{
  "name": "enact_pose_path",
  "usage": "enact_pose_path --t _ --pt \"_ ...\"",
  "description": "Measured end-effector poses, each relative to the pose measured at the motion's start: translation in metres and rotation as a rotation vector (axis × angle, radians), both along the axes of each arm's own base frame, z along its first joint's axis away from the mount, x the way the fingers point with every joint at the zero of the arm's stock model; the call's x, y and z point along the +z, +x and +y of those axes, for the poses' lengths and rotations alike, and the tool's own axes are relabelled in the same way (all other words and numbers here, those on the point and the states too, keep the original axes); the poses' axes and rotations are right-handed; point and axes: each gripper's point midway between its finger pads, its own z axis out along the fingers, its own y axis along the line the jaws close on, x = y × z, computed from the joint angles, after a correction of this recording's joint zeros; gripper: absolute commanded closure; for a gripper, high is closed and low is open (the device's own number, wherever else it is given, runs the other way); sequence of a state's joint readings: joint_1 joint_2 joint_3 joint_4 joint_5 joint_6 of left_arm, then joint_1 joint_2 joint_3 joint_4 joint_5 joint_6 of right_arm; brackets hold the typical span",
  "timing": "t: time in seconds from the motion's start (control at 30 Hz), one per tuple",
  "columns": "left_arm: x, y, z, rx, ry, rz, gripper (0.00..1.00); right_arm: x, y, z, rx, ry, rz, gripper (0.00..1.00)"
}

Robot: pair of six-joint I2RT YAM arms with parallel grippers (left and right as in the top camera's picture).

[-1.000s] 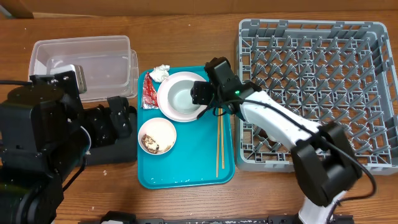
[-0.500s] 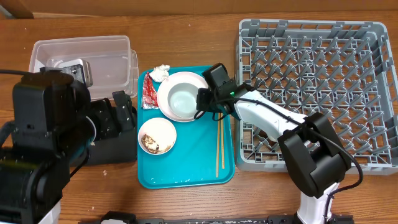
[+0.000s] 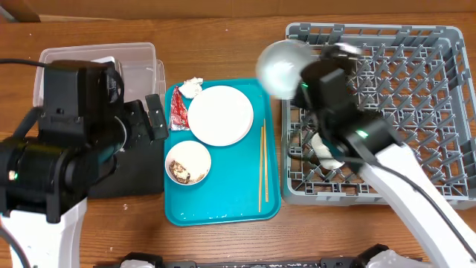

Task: Sort waste into correct bins and load items into the dishwasher
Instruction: 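Grasp the white bowl with the right gripper and move it to the rack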

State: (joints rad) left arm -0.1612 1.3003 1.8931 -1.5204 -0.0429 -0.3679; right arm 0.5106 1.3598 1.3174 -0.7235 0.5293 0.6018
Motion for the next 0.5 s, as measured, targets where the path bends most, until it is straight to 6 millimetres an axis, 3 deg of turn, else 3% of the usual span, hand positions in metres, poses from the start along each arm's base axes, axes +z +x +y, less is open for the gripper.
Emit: enact_pose_path --t 0.1,0.27,0.37,0.5 --pt "-0.010 -0.001 0.000 -0.001 0.007 0.052 0.00 0.010 -0.011 -0.048 -0.168 -0.134 -0.015 0.96" --pt "-0.018 0.000 -0.005 -0.018 -0.010 0.098 0.00 -0.003 -0.016 -0.119 -0.393 -0.305 0.064 0.96" --pt "-0.016 -0.005 -0.003 -0.013 -0.005 0.094 0.00 -0.012 -0.019 -0.168 -0.535 -0.352 0.118 0.96" --pt "-0.003 -0.023 0.008 0.030 0.015 0.039 0.00 -0.018 -0.024 -0.215 -0.675 -0.372 0.155 0.96"
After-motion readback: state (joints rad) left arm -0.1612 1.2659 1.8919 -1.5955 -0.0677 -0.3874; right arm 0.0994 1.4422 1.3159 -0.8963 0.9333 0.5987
